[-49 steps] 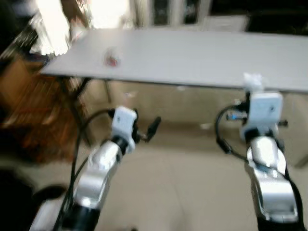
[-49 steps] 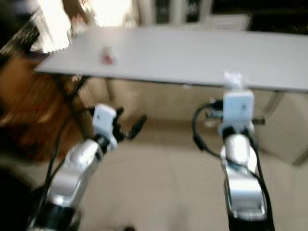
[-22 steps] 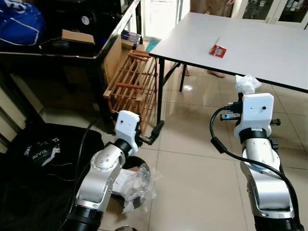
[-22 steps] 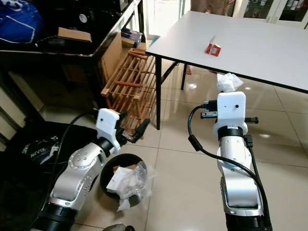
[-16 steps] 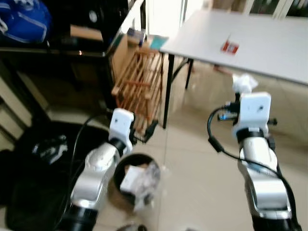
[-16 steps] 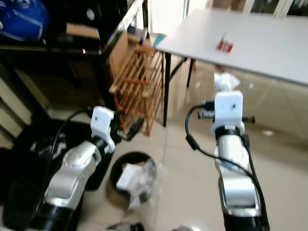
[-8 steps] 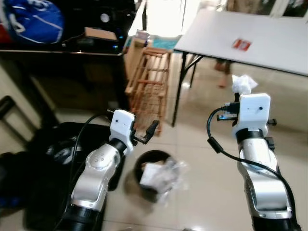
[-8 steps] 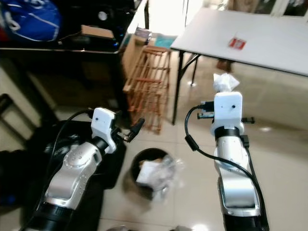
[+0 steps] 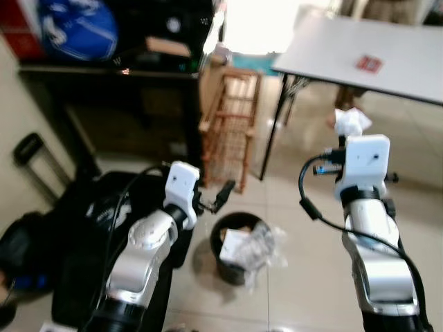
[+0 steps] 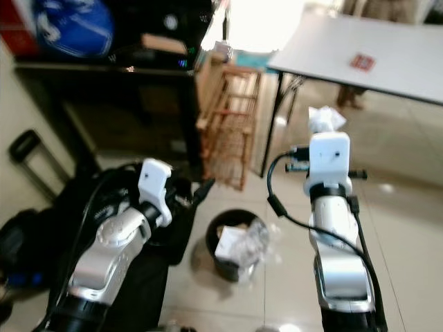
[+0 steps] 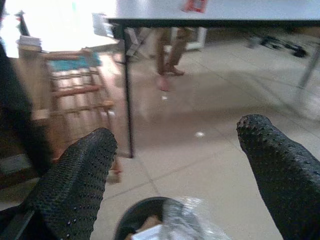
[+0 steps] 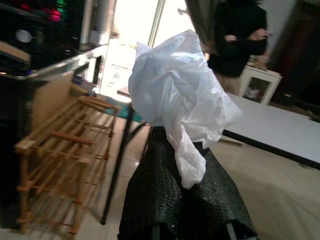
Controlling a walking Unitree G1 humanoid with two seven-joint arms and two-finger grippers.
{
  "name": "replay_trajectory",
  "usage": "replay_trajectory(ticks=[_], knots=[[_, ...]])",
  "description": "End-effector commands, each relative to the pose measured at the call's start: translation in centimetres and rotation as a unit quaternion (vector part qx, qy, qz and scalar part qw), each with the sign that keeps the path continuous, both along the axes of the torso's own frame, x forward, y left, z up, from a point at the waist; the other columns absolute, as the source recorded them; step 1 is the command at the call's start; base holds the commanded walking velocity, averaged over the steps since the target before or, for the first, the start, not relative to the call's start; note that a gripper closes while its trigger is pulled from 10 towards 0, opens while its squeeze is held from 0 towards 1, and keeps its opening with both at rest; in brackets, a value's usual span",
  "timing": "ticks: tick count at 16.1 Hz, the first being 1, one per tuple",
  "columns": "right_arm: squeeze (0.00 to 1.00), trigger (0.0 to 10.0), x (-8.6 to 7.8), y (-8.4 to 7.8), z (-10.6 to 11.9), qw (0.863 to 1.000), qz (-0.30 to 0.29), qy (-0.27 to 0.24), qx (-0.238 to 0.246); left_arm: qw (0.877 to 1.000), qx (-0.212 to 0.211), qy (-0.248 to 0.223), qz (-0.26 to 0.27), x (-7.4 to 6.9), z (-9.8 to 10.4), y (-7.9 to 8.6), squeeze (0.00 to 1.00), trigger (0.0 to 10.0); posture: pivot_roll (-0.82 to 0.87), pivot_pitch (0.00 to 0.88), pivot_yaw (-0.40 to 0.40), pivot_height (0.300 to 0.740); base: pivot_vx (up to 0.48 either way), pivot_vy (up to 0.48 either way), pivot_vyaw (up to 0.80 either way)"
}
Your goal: Picking trash to rubbish bin
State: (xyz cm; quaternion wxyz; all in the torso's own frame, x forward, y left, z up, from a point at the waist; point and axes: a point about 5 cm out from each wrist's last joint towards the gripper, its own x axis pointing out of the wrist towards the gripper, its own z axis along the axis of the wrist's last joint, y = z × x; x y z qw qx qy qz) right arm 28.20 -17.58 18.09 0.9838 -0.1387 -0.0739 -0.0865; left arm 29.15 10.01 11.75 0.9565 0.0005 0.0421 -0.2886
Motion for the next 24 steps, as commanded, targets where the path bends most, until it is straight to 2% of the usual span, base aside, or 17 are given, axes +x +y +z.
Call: replay_trajectory(ticks=[1,4,6,10,18,24], knots=[[0.0,10.0,-0.08,-0.66,-0.05,1.0,-0.013,0.003,-0.002,1.0,-0.001,-0.004,-0.014,-0.13,0.34,-0.31,0.0,10.0,-0.02,0.07,0.025,0.74,0.0,0.0,-0.8],[0.0,10.0,-0.1,-0.65,-0.07,1.0,-0.013,0.002,-0.002,1.0,0.0,-0.009,-0.014,0.02,0.42,-0.35,0.0,10.0,-0.02,0.067,0.026,0.74,0.0,0.0,-0.57],[0.0,10.0,-0.09,-0.56,-0.14,1.0,-0.011,0.003,-0.004,0.999,-0.008,-0.035,0.006,0.32,1.0,-0.01,0.0,10.0,-0.02,0.067,0.026,0.74,0.0,0.0,0.0],[0.0,10.0,-0.08,-0.44,-0.19,1.0,-0.006,0.005,-0.009,1.0,-0.003,-0.031,0.004,0.22,0.79,0.28,0.0,10.0,-0.02,0.067,0.026,0.74,0.0,0.0,0.0],[0.0,10.0,-0.15,-0.46,-0.16,1.0,-0.008,0.006,-0.011,0.999,-0.007,-0.034,-0.011,-0.06,0.77,-0.15,0.0,10.0,-0.03,0.073,0.022,0.74,0.0,0.0,0.0],[0.0,10.0,-0.22,-0.47,-0.27,1.0,-0.008,0.008,-0.011,0.999,0.002,-0.03,-0.021,-0.21,0.46,-0.37,0.0,10.0,-0.03,0.073,0.022,0.74,0.347,0.0,0.0]])
